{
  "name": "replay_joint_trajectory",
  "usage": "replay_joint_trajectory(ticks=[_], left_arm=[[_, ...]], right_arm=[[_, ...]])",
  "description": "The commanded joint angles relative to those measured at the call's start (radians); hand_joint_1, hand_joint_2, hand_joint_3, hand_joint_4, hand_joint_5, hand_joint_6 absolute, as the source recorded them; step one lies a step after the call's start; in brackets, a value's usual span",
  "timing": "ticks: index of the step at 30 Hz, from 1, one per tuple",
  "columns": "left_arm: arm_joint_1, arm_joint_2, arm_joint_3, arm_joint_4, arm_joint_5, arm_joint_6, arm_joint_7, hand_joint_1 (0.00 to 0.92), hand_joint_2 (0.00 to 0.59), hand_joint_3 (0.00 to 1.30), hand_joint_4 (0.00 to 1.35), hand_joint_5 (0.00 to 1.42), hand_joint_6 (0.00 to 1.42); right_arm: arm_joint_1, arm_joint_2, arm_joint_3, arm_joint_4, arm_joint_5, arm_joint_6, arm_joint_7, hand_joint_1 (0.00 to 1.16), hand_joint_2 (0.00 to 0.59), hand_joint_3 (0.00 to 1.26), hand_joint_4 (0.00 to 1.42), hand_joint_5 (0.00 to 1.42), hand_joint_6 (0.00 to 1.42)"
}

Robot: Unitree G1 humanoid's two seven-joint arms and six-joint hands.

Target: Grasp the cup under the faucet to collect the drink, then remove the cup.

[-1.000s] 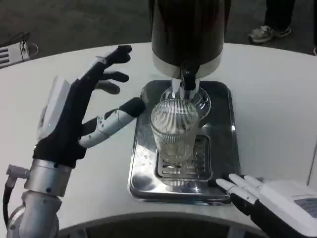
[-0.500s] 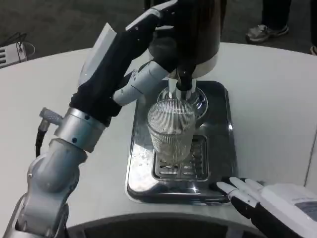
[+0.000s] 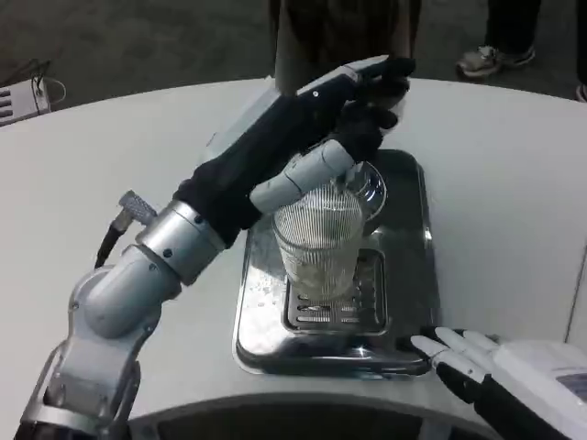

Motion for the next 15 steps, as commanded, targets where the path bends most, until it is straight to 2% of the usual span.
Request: replay_joint_trajectory(ticks=[1, 6, 15], left_arm=[[-0.033, 0.044, -0.040, 0.028, 0.024, 0.016, -0.101, 0.000, 0.066, 0.19, 0.16, 0.27, 0.35], [-0.049, 0.077, -0.062, 0.014, 0.044, 0.004, -0.155, 0.000, 0.070, 0.19, 0.16, 0.27, 0.33], [-0.069, 0.117, -0.106, -0.013, 0.120, -0.043, -0.172, 0.000, 0.070, 0.20, 0.17, 0.27, 0.32]], right_arm=[[0.006, 0.000, -0.009, -0.017, 0.023, -0.015, -0.009, 0.58, 0.441, 0.06, 0.00, 0.00, 0.00], [0.019, 0.005, -0.017, -0.017, 0.036, -0.023, -0.010, 0.58, 0.438, 0.06, 0.00, 0.00, 0.00], [0.047, 0.027, -0.041, -0.017, 0.063, -0.030, -0.016, 0.57, 0.435, 0.06, 0.00, 0.00, 0.00]])
